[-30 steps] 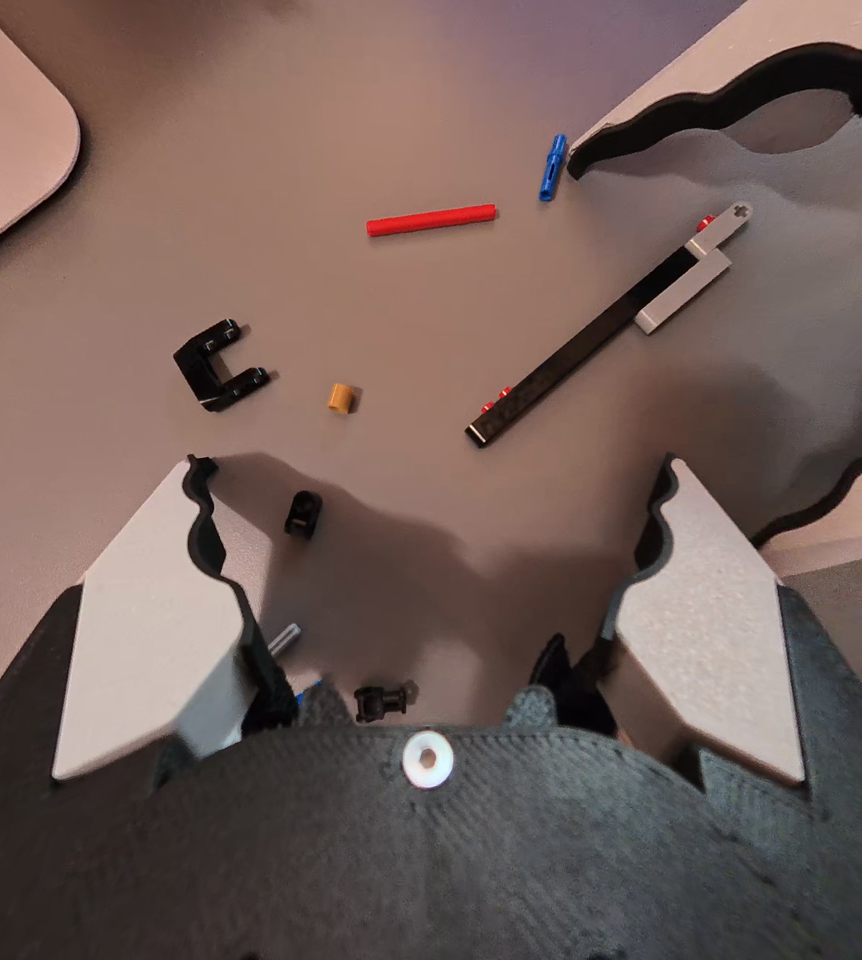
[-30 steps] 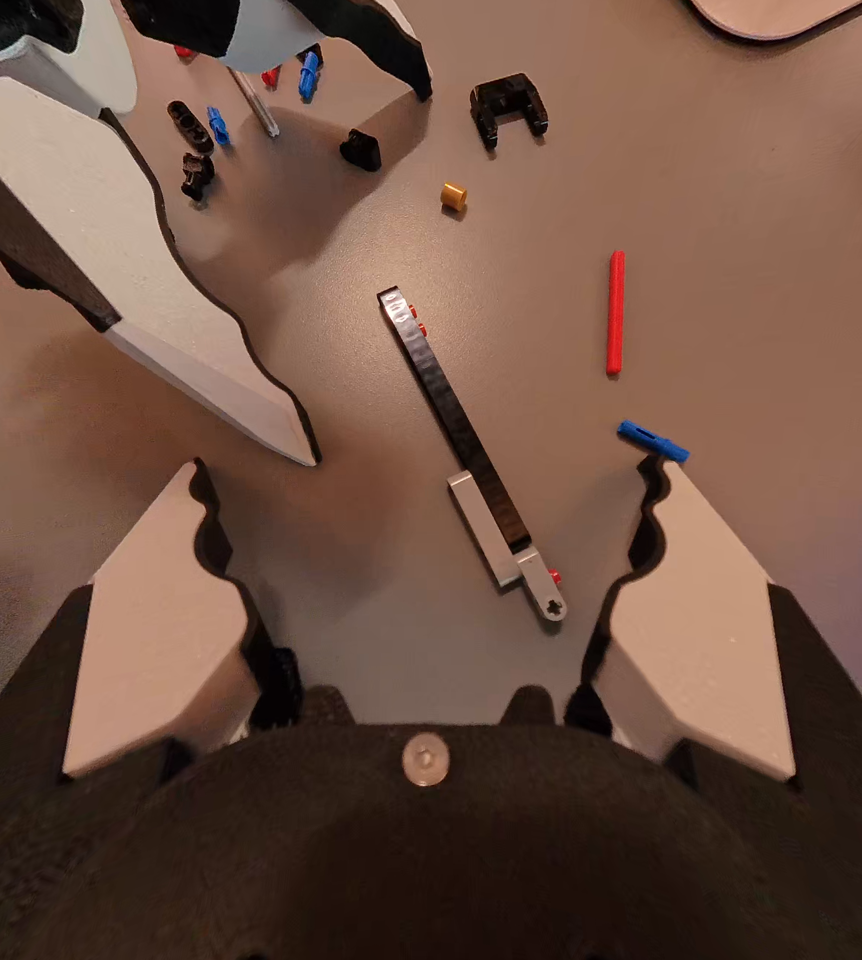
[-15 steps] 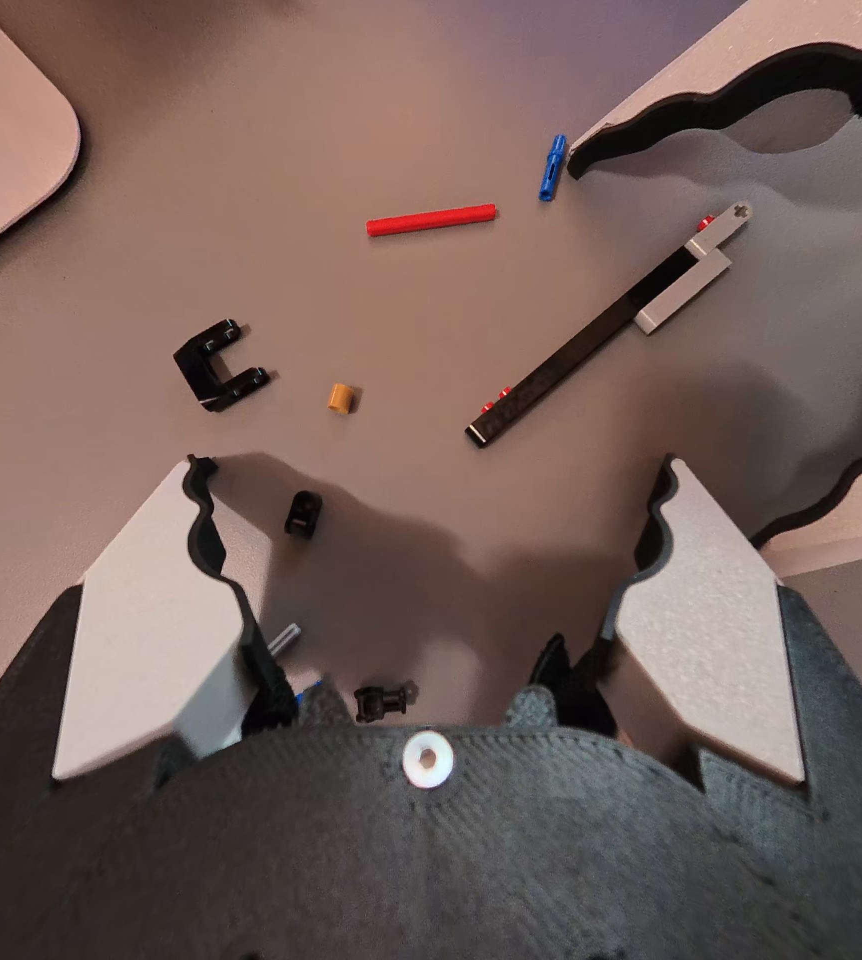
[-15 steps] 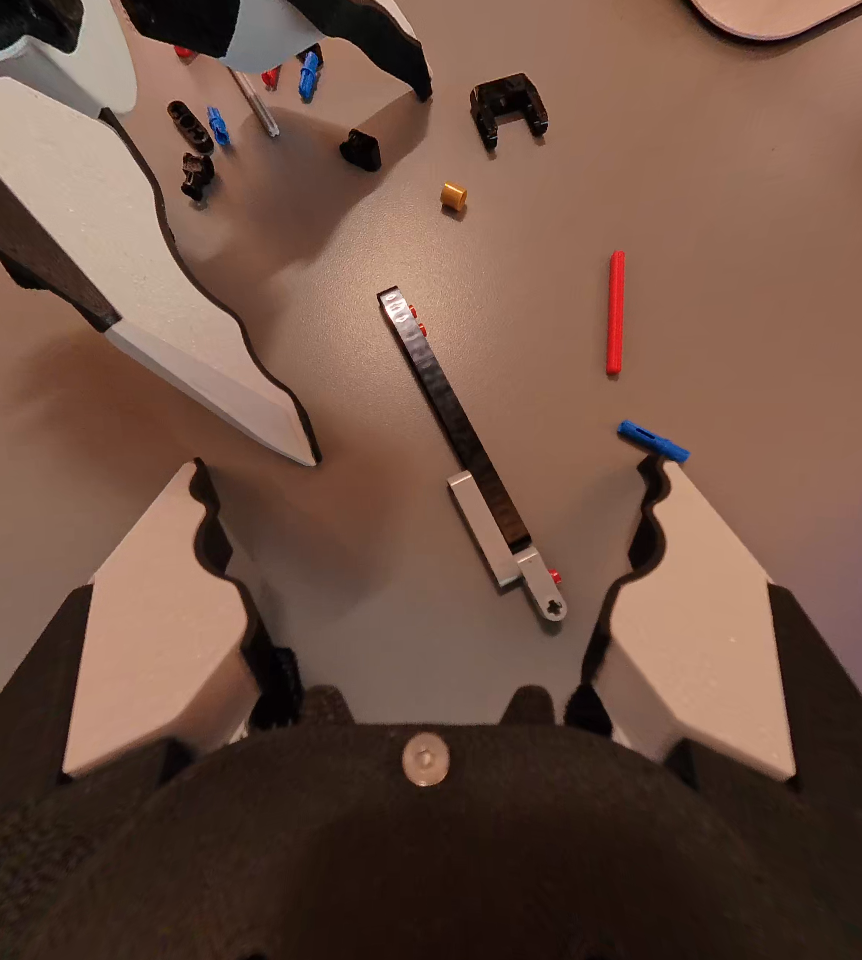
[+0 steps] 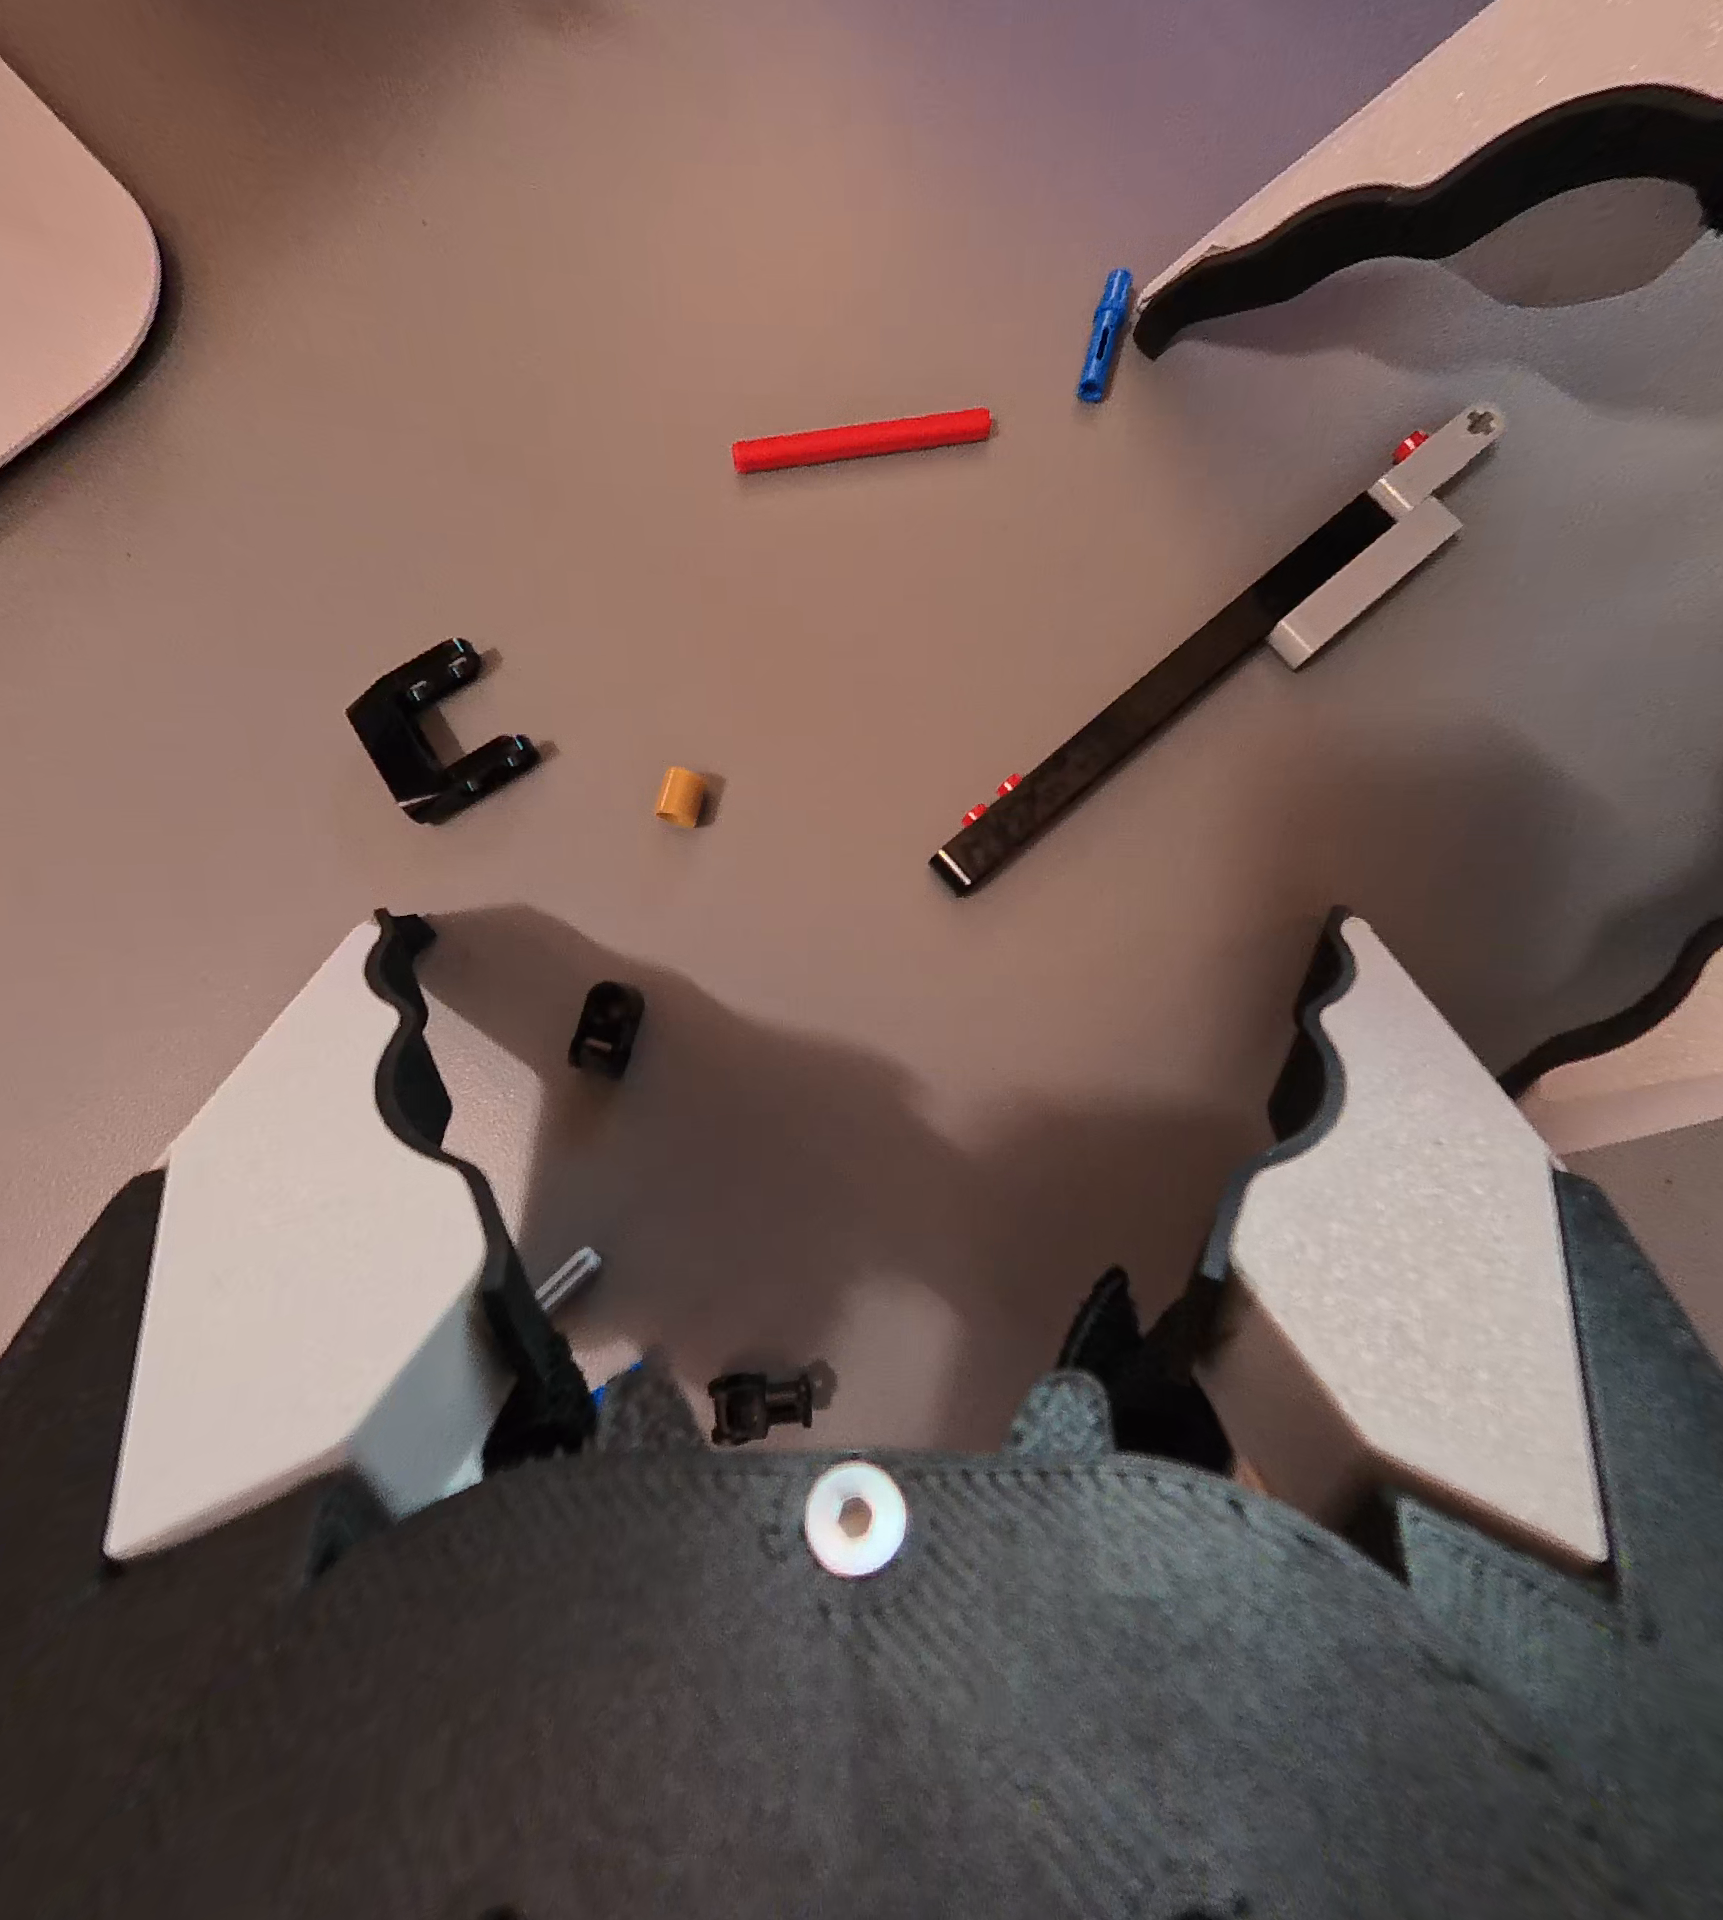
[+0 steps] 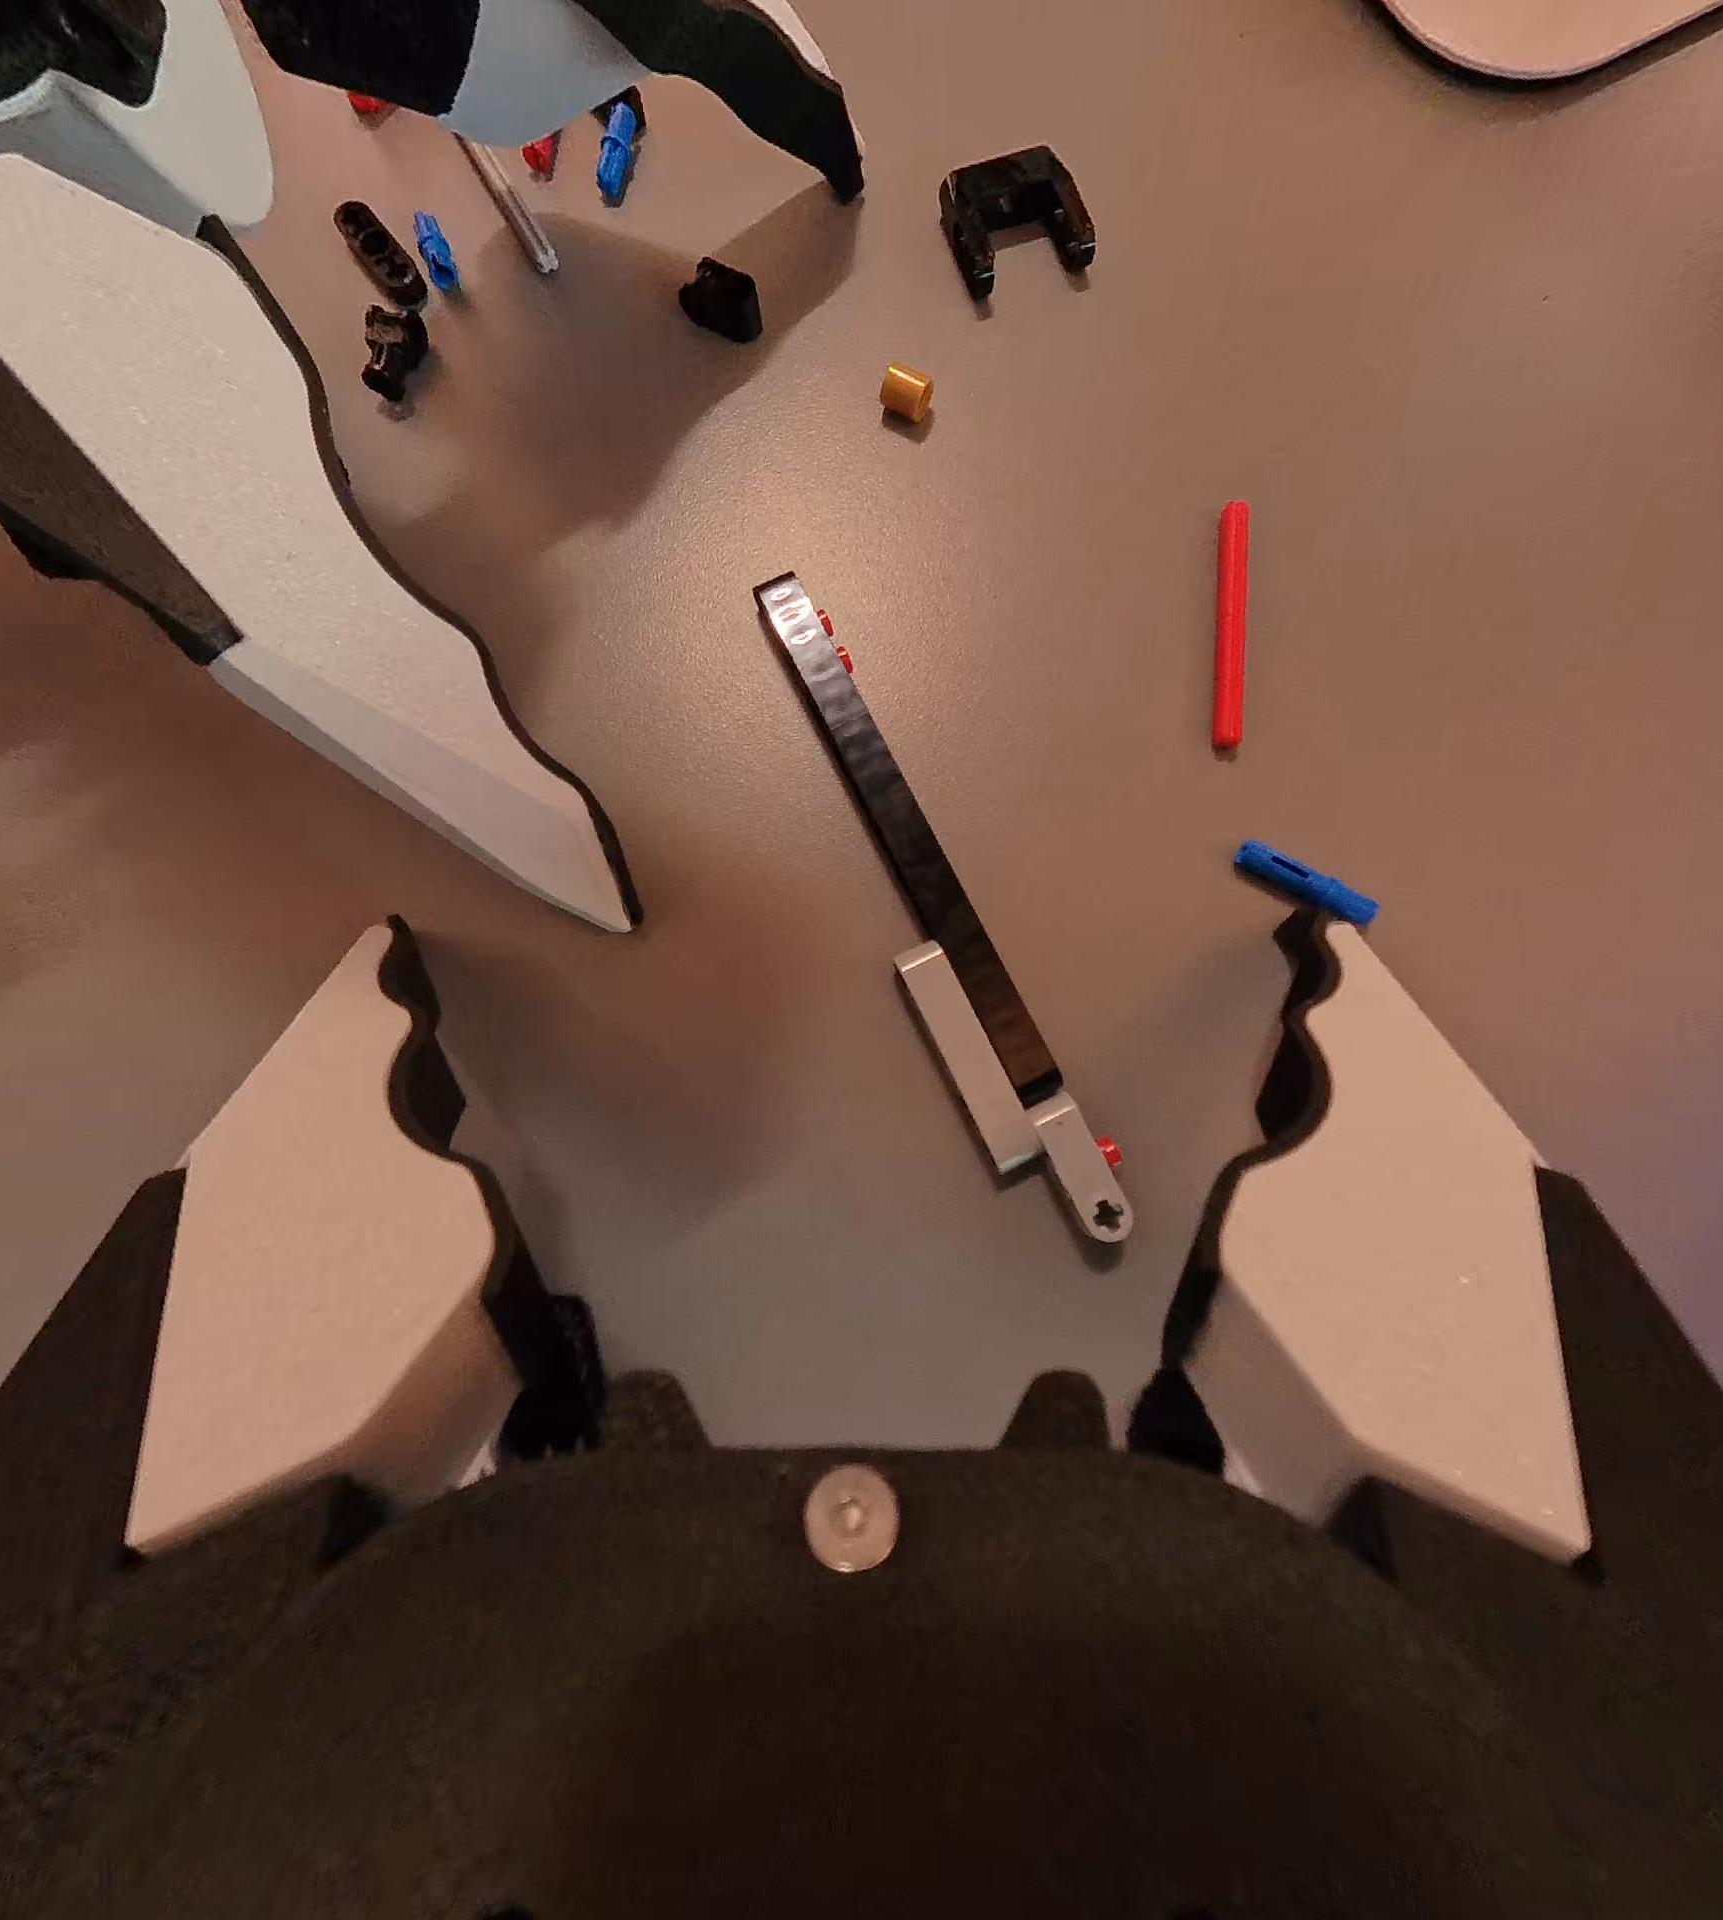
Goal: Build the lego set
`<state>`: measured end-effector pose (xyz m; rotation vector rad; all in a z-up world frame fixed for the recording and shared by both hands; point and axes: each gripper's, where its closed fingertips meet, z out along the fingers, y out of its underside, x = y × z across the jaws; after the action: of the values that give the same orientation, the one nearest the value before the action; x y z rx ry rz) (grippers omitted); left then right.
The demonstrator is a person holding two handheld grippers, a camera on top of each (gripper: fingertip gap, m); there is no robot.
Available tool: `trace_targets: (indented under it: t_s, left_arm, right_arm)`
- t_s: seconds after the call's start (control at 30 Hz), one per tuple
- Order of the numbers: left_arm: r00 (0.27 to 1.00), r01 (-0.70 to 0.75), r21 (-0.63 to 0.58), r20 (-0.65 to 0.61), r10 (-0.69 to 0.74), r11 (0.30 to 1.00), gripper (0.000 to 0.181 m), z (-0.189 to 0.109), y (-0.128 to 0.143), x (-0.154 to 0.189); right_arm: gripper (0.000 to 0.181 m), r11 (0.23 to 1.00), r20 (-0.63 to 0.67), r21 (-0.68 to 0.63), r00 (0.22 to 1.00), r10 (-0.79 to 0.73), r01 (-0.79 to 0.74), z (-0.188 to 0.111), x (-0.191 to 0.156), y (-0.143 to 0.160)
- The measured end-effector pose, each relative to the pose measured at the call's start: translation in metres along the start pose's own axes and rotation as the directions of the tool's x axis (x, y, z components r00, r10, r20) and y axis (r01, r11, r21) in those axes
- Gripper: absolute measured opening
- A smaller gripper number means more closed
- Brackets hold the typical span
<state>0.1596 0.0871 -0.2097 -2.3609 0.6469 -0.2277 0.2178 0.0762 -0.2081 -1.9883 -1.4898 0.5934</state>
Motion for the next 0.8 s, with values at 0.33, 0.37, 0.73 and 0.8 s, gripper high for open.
trace_targets:
  t_s: [0.33,0.37,0.73,0.8]
  left_arm:
    - [1.000,0.000,0.000,0.000,0.000,1.000,0.158,0.0002,0.0001,0.0002]
    - [1.000,0.000,0.000,0.000,0.000,1.000,0.158,0.0002,0.0001,0.0002]
    - [1.000,0.000,0.001,0.000,0.000,1.000,0.158,0.0003,0.0000,0.0002]
    - [1.000,0.001,0.001,0.000,-0.001,1.000,0.158,0.0003,-0.0001,0.0001]
  right_arm:
    - [0.156,1.000,-0.025,0.004,0.999,0.030,-0.030,0.0036,0.0007,-0.0036]
    - [0.156,1.000,-0.026,0.005,0.999,0.030,-0.030,0.0039,0.0008,-0.0039]
    - [0.157,0.999,-0.029,0.010,0.999,0.035,-0.035,0.0079,0.0039,-0.0077]
    - [0.156,0.999,-0.032,0.007,0.999,0.035,-0.035,0.0069,0.0034,-0.0075]
